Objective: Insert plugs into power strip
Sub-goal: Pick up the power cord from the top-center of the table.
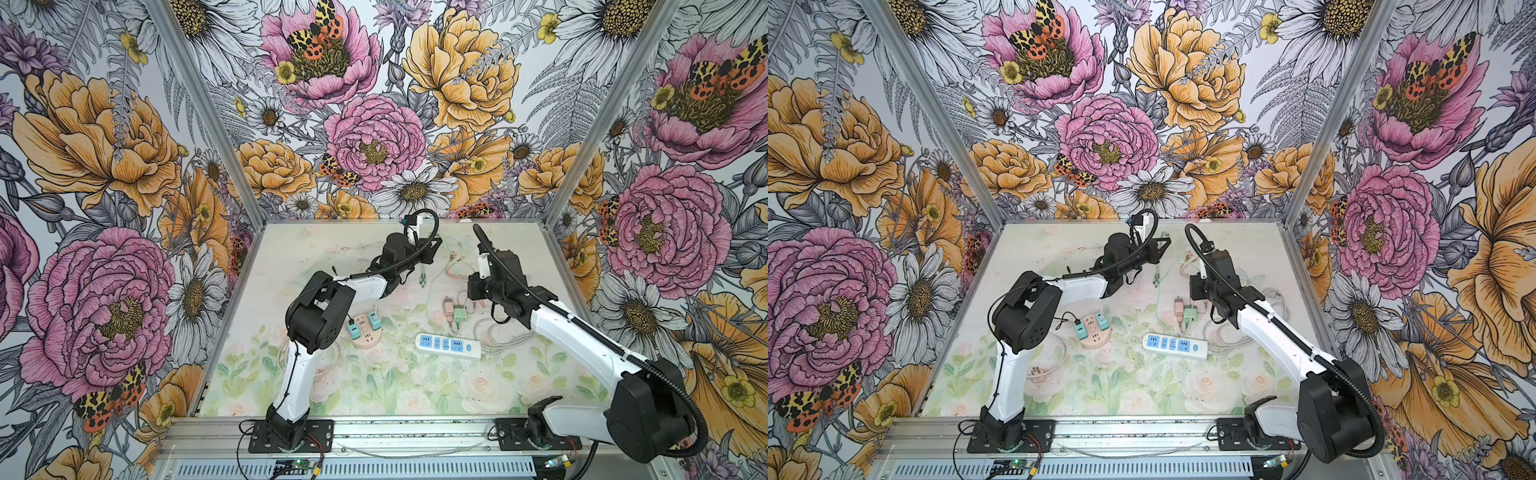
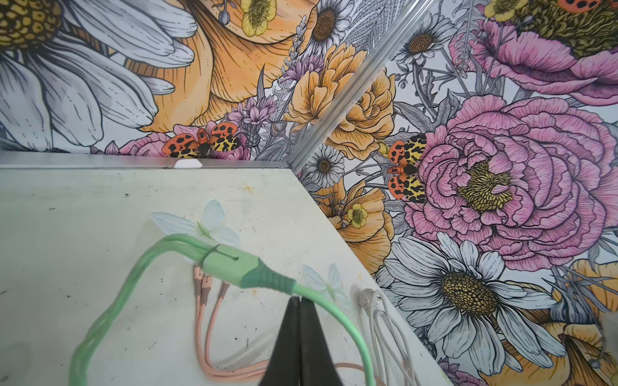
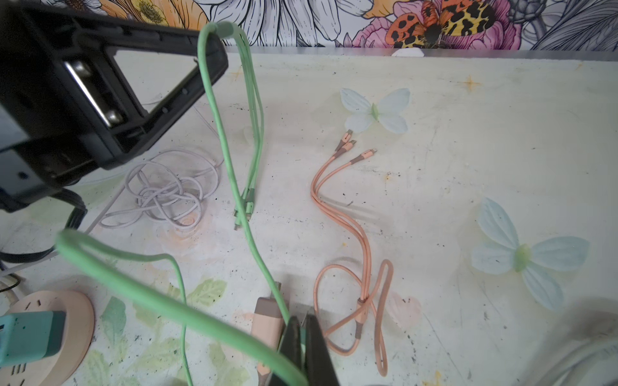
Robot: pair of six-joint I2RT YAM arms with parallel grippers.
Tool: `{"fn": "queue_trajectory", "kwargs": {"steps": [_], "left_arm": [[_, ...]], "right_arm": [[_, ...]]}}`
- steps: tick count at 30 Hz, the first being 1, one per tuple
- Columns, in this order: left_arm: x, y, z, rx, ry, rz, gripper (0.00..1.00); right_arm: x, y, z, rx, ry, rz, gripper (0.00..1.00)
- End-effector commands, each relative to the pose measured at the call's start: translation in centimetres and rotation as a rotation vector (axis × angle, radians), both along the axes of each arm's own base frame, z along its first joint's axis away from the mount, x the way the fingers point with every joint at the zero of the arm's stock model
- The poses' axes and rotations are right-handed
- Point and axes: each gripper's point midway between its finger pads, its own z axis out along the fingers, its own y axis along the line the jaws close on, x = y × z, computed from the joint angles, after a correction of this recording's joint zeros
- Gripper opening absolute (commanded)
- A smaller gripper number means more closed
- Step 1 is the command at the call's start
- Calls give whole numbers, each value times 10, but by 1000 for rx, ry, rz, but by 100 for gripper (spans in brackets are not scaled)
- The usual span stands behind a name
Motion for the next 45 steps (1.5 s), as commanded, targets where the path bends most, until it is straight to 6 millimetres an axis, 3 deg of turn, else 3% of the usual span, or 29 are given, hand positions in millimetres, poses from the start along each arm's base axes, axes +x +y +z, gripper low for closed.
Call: {"fn": "queue_trajectory", "kwargs": {"steps": [1, 9, 16, 24, 29, 33, 35, 38, 42, 45], "left_arm": [[8, 11, -17, -13, 20, 30, 4], [19, 17, -40, -19, 72, 55, 4], [20, 22, -48, -17, 90, 68, 4], [9, 35, -43, 5, 99, 91, 19], [0, 53, -46, 149, 115, 140, 20], [-11, 66, -24, 258, 69, 185, 20], [-19, 65, -8, 283, 38, 171, 21], [-27, 59, 0, 343, 37, 153, 21], [-34, 48, -10, 421, 48, 121, 22], [-34, 43, -29, 442, 99, 106, 22]], "right_arm": [[3, 1, -11, 13, 23, -12, 0], [0, 11, -38, 39, 105, 23, 1], [0, 22, -55, 67, 153, 60, 1], [9, 32, -74, 103, 186, 61, 0], [19, 33, -83, 93, 199, 45, 0], [27, 34, -87, 83, 201, 38, 0], [32, 35, -88, 81, 199, 28, 0], [37, 36, -87, 82, 193, 24, 0], [42, 37, -83, 85, 179, 19, 0], [43, 37, -77, 90, 168, 18, 0]]}}
